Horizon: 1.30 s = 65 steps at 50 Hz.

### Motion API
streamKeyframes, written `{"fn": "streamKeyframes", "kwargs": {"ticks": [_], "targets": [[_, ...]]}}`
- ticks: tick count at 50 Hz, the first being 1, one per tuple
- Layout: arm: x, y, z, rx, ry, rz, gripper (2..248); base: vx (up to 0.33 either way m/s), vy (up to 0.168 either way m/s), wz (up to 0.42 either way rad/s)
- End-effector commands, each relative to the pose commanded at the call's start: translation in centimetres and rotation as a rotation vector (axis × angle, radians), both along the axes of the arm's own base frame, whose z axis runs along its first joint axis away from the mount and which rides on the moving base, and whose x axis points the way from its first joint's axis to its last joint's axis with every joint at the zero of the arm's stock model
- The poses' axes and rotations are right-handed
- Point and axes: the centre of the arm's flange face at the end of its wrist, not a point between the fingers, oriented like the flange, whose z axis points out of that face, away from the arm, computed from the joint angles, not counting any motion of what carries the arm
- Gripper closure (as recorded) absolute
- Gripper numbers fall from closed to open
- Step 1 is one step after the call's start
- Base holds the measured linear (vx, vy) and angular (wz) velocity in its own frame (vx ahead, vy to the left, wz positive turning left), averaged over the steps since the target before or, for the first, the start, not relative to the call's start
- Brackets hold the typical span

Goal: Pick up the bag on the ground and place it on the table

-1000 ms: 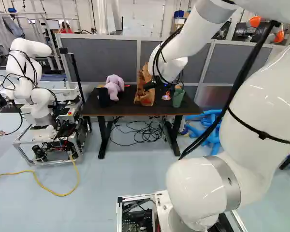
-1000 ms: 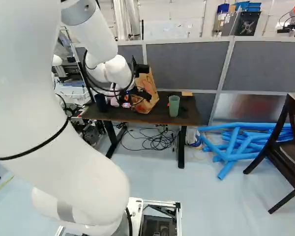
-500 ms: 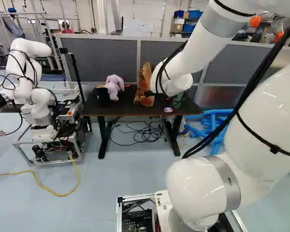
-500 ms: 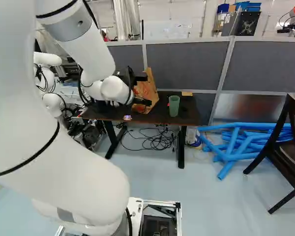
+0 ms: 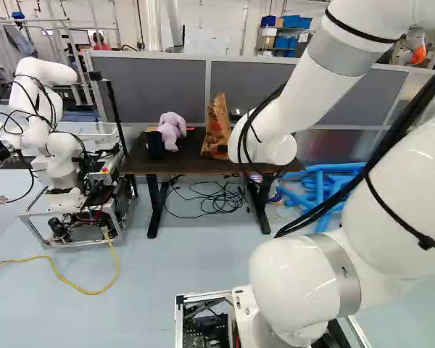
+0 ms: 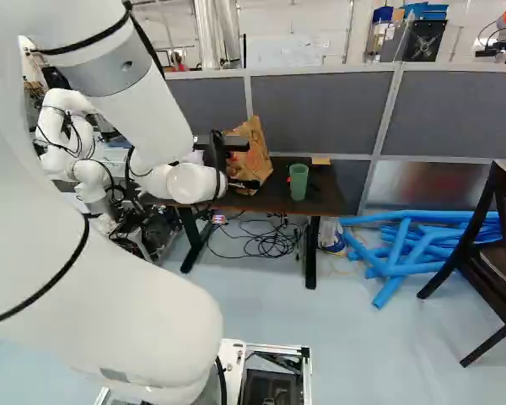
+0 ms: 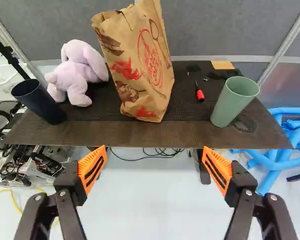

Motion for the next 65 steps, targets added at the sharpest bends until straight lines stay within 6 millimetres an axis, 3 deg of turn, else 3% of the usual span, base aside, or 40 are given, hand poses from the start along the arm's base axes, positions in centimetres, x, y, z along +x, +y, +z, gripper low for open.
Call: {"fn": "streamKeyframes", "kwargs": {"ticks": [33,65], "targets": [[-4.6,-0.1,-2.4,-0.028,-0.121,0.013,3,0.000,0.000,0.000],[-6.6,-0.1,-3.3,-0.039,-0.171,0.018,3,0.000,0.000,0.000]]}}
